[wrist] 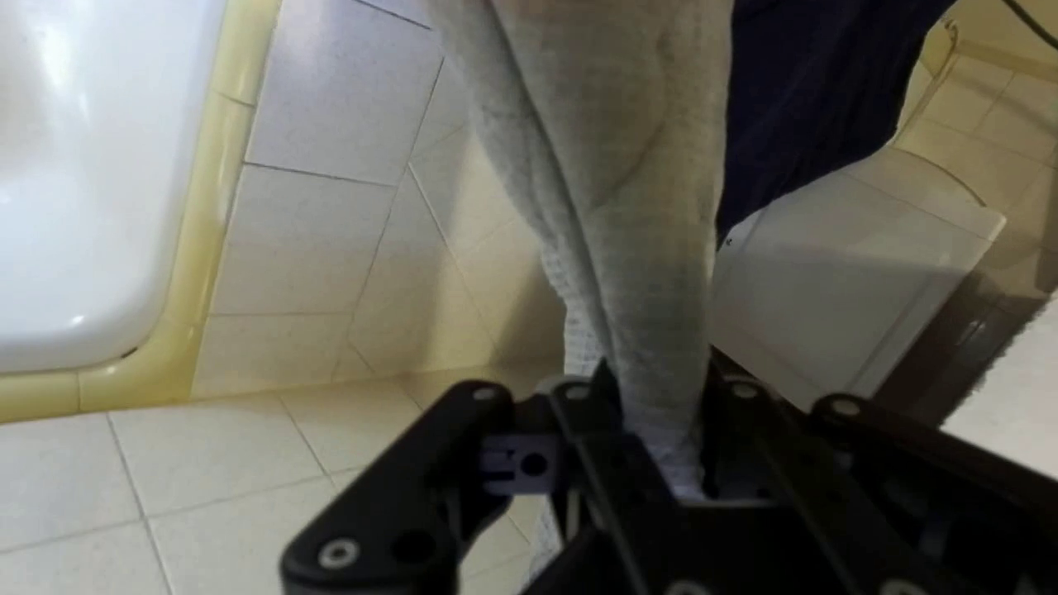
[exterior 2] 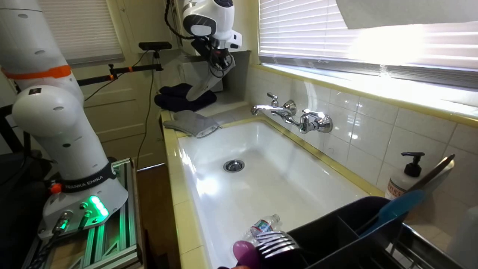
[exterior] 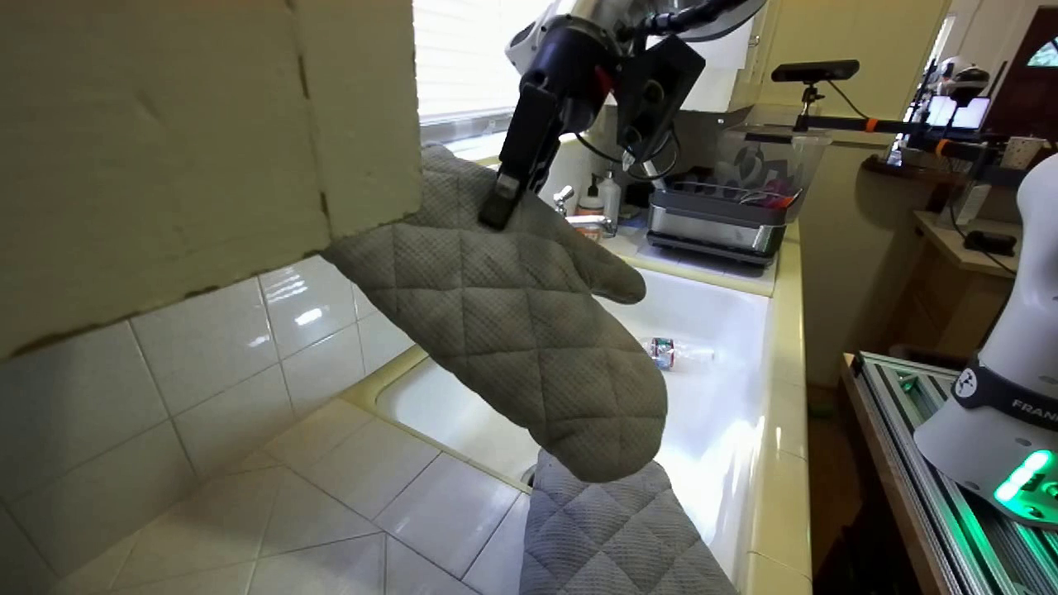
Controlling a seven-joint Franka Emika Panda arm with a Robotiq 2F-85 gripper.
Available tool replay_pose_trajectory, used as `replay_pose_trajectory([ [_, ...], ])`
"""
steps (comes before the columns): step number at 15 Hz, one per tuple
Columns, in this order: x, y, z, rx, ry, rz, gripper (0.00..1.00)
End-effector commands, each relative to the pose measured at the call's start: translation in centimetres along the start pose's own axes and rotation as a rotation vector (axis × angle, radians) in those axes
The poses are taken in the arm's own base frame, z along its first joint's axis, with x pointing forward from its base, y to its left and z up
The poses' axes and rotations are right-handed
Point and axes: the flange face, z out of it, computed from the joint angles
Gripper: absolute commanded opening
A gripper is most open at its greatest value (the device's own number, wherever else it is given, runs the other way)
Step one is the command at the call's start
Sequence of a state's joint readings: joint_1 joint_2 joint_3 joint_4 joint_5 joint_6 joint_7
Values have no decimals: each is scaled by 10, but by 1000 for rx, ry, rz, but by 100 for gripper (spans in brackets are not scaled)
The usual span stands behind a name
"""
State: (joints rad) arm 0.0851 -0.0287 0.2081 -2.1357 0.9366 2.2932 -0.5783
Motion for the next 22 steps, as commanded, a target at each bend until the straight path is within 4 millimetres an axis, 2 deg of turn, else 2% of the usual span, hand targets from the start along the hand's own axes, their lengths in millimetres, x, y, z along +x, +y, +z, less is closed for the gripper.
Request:
replay_pose_trajectory([
  [1,-11,-16,-22,-25,59,-59,4],
  [12,-7,-83,-78,-107,192,-215,4],
  [13,-7,-84,-78,-122,187,-216,4],
  [14,2,-80,-72,-87,178,-213,14],
  [16,1,-84,-77,-100,180,-225,14],
  [22,-1,-81,-75,-105,175,-222,14],
])
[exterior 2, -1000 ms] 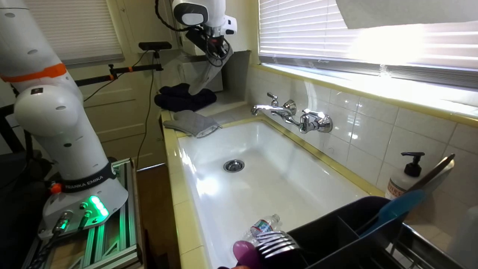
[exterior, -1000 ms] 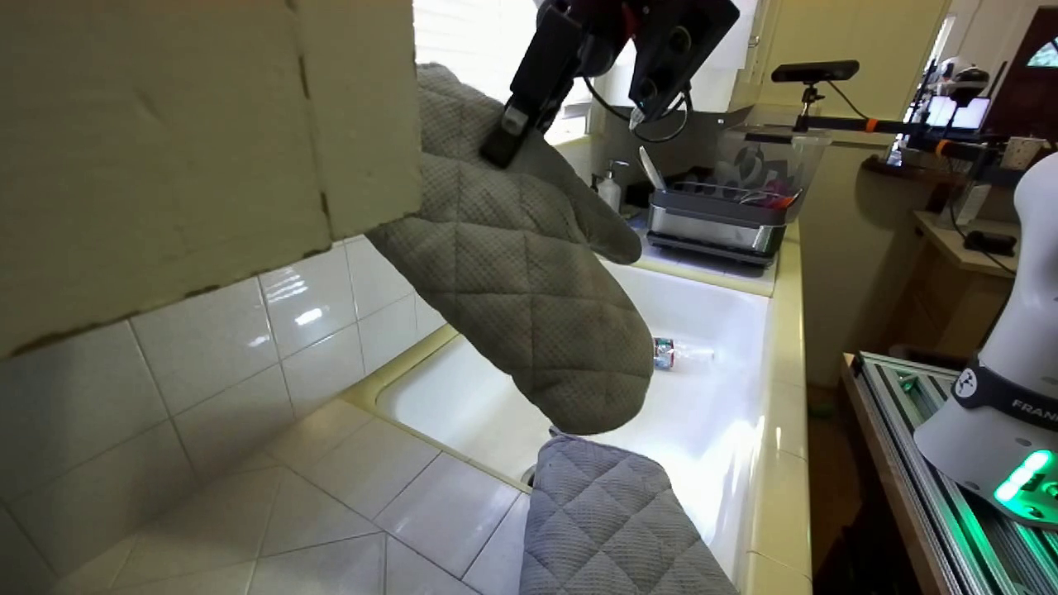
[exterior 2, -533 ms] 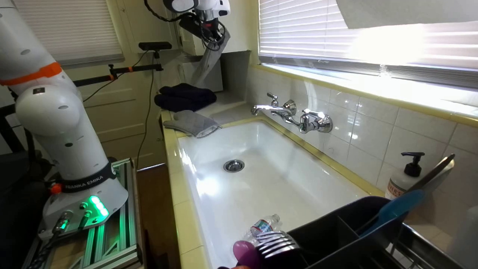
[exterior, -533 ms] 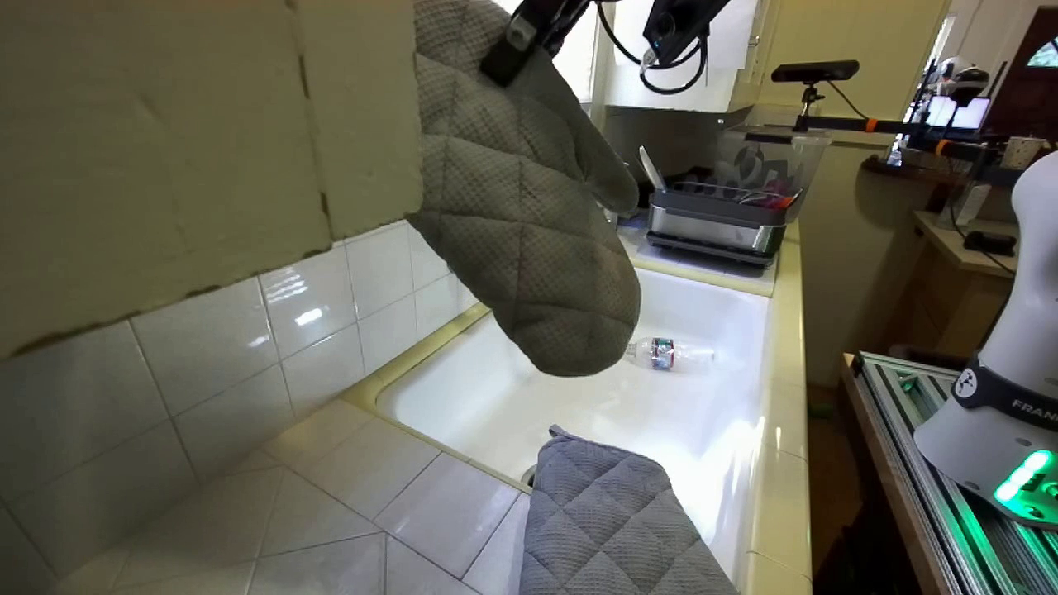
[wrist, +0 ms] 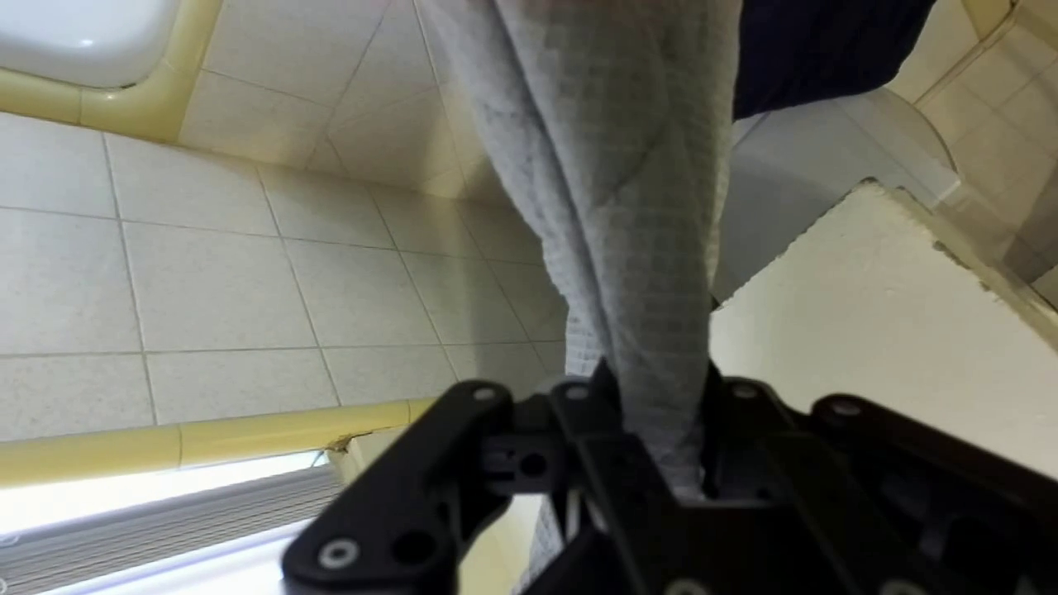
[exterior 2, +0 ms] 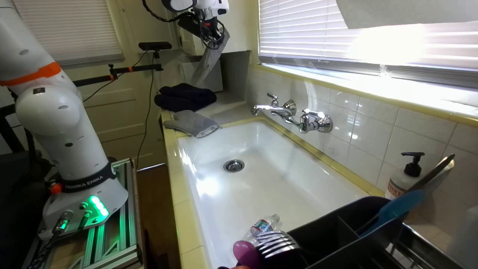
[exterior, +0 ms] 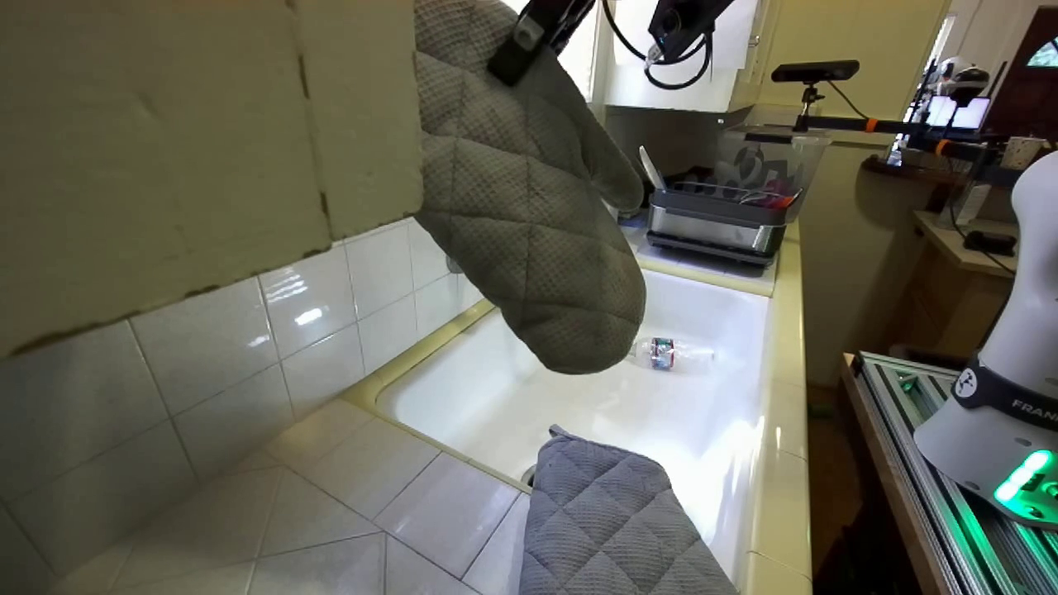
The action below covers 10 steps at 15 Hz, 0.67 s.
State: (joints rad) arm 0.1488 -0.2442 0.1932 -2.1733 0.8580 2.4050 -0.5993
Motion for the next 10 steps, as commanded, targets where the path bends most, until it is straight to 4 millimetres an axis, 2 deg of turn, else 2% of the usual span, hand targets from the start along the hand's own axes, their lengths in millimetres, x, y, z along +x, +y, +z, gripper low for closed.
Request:
replay_pose_trajectory([
  [1,5,-1,-5,-4,24,-5,4],
  [6,41,-4,-48,-72,183,-69,4],
  [10,69,-15,-77,-105,268,-142,4],
])
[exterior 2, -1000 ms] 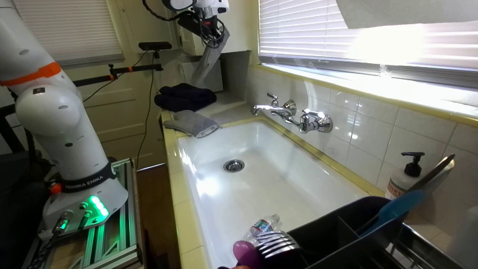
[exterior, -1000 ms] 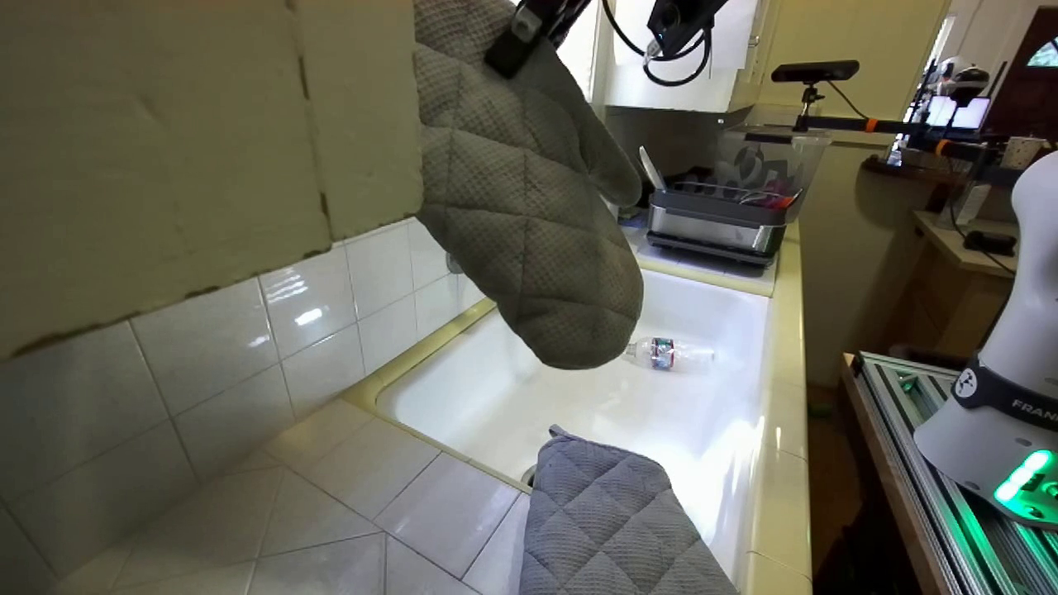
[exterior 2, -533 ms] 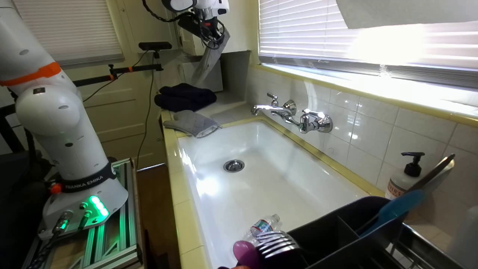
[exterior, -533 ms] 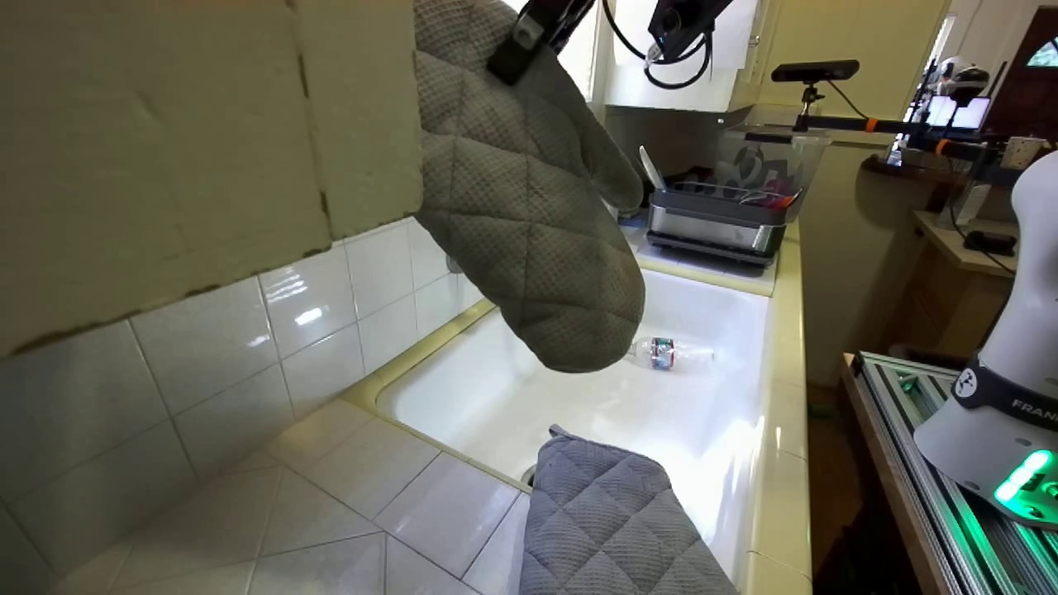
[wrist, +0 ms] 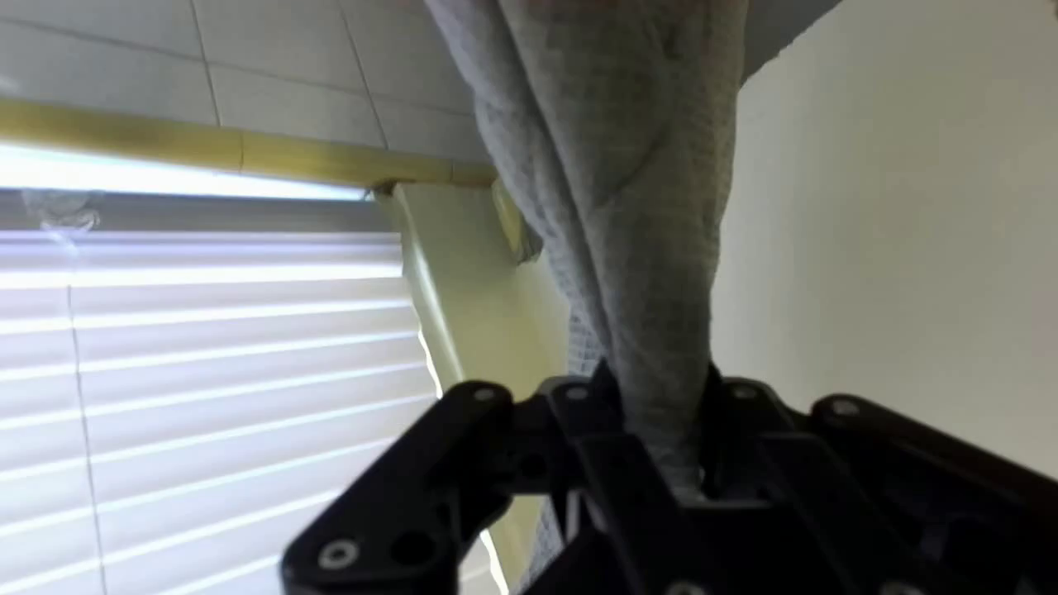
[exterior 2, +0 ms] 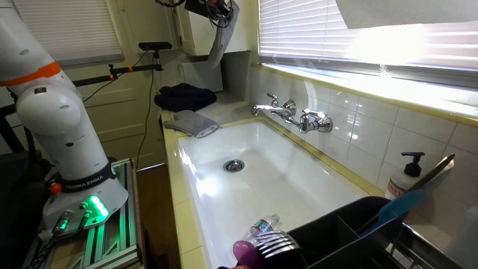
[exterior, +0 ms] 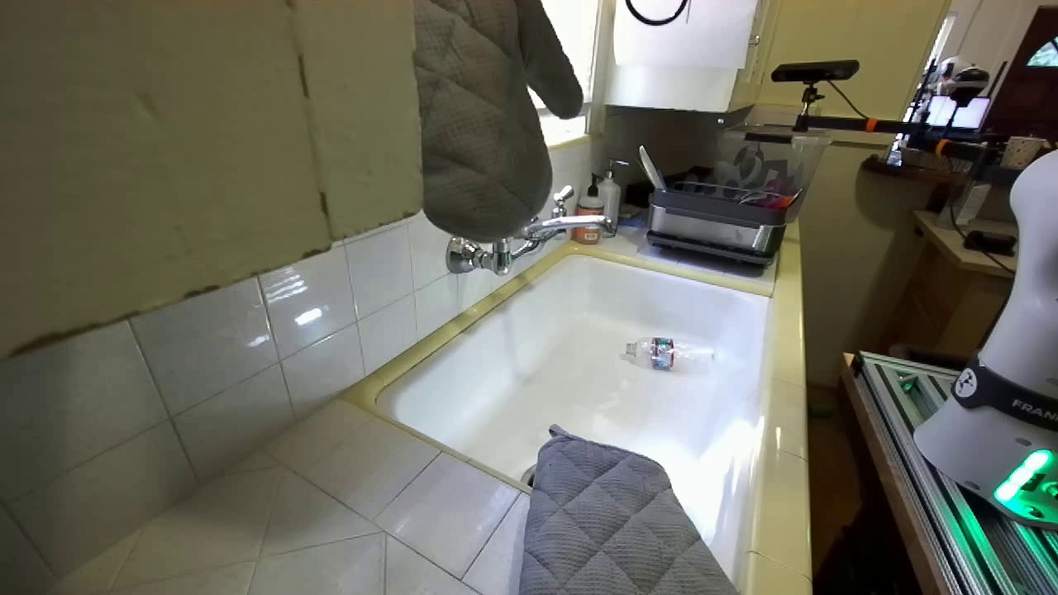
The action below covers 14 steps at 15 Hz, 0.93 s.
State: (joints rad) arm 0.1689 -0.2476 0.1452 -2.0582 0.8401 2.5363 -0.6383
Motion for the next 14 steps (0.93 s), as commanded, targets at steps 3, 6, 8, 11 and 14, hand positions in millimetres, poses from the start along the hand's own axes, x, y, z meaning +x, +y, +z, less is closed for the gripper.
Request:
replay_pose_trajectory([
  [3,38,-17,-25,-26,66,-143,4],
  [6,55,-28,-32,-43,80,-229,4],
  [8,66,-37,-37,-50,88,-279,4],
  [11,82,-51,-46,-69,102,-350,4],
  [14,96,-64,-55,-91,118,-424,4],
])
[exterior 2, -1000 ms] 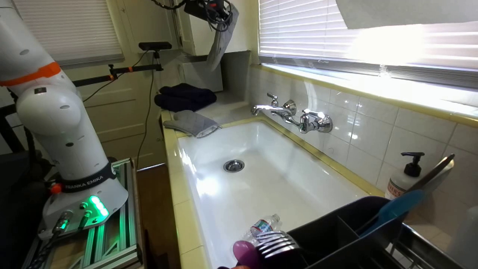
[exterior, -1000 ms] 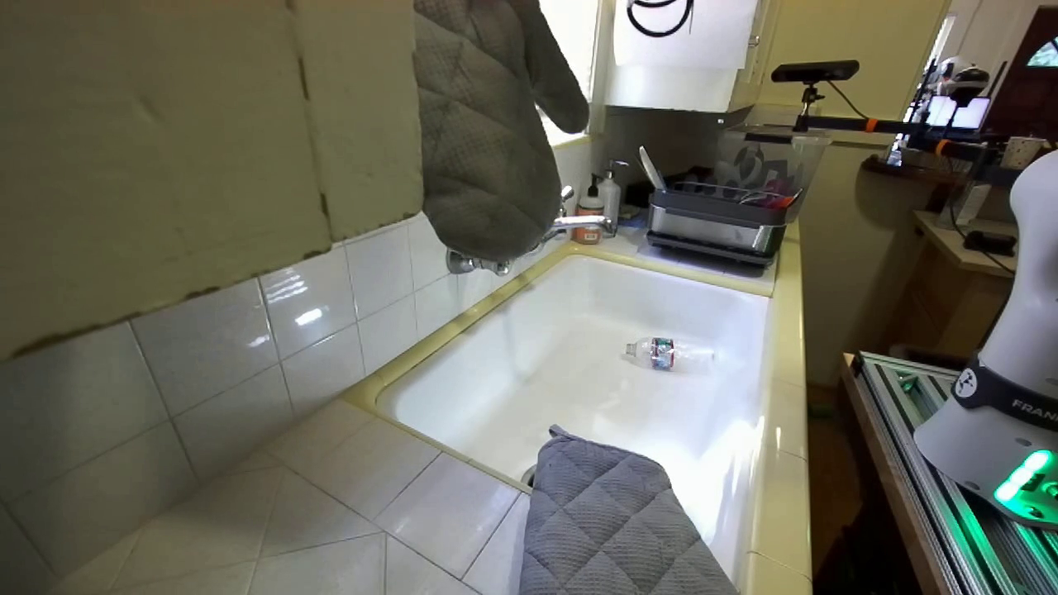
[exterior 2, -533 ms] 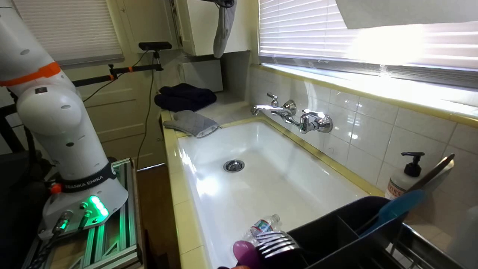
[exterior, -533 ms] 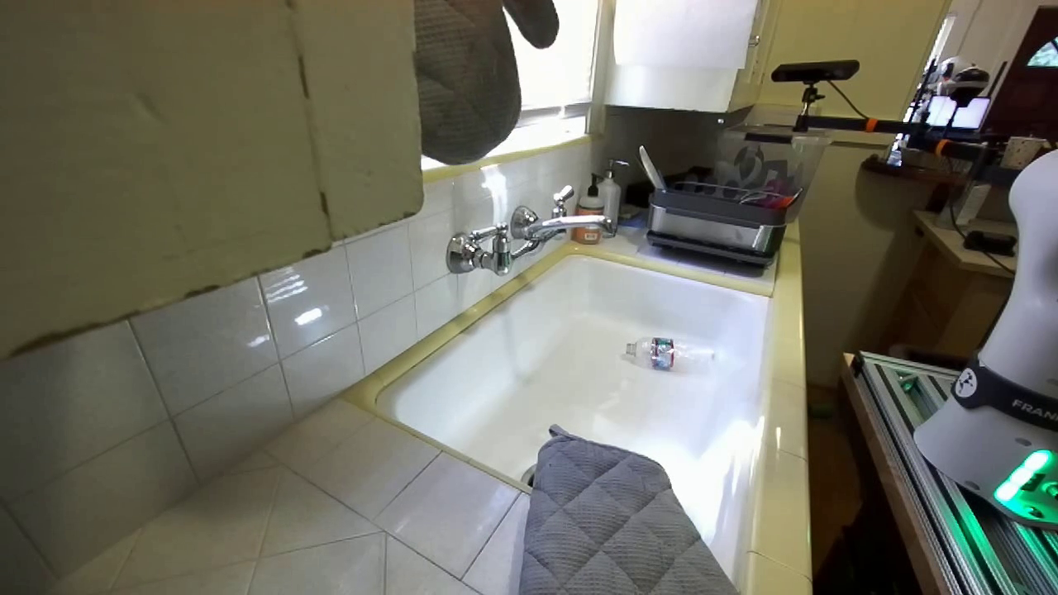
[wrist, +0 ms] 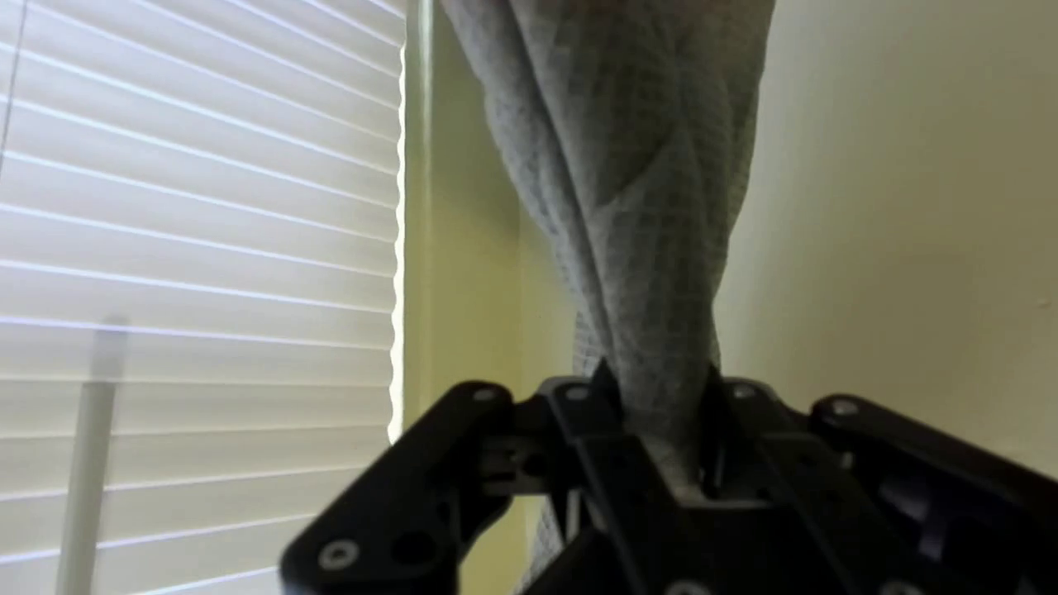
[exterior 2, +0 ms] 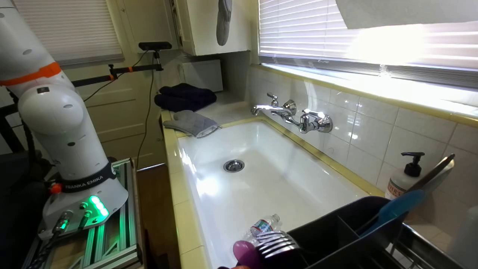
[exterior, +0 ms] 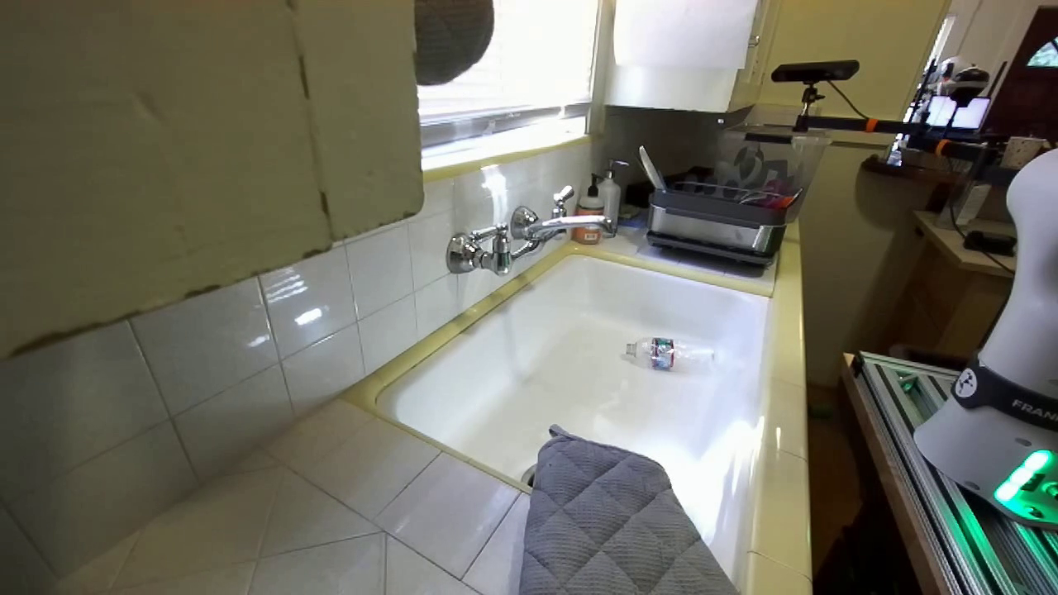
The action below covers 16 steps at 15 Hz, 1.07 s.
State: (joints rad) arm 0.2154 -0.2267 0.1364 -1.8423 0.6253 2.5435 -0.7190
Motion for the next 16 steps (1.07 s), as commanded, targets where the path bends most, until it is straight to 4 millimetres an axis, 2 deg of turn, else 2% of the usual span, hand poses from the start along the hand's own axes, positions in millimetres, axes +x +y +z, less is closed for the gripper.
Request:
replay_pose_trajectory([
  [1,26,-7,-7,-25,17,-96,4],
  [10,76,-20,-50,-119,113,-234,4],
  [16,93,-21,-59,-175,127,-300,4],
])
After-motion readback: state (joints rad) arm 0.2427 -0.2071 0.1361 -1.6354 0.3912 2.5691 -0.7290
